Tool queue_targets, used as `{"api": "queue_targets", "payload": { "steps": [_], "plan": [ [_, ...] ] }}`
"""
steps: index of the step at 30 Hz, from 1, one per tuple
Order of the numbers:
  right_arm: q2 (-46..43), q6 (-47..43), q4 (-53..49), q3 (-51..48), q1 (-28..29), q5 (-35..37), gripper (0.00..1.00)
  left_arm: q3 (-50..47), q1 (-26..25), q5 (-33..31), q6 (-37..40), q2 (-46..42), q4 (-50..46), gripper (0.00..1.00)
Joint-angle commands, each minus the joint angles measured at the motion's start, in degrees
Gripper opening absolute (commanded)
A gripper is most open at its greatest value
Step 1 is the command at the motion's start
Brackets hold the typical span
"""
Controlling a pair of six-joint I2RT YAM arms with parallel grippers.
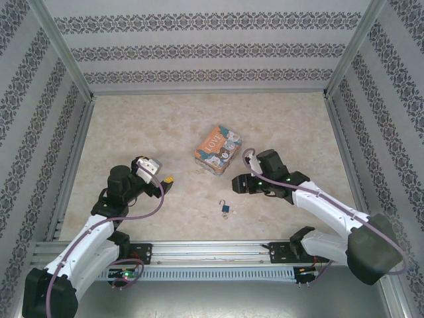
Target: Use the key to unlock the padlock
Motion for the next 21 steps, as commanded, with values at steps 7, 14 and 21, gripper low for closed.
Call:
{"api": "queue_targets", "payload": {
  "steps": [7,14,21],
  "plan": [
    [-7.8,-7.5,-0.9,1.4,-4.3,10.6,0.69,-0.6,0.1,0.5,0.5,-0.7,0.3,0.99],
    [-10.7,-12.6,0.3,2.0,-8.5,15.2,0.90,-0.6,0.1,0.1,1.1,-0.7,0.2,0.99],
    [-10.4,-15.9,5.9,0.9,-12.9,19.3,0.98,-0.8,0.1,-0.4,1.0,-0.4,0.9,0.99]
  ]
}}
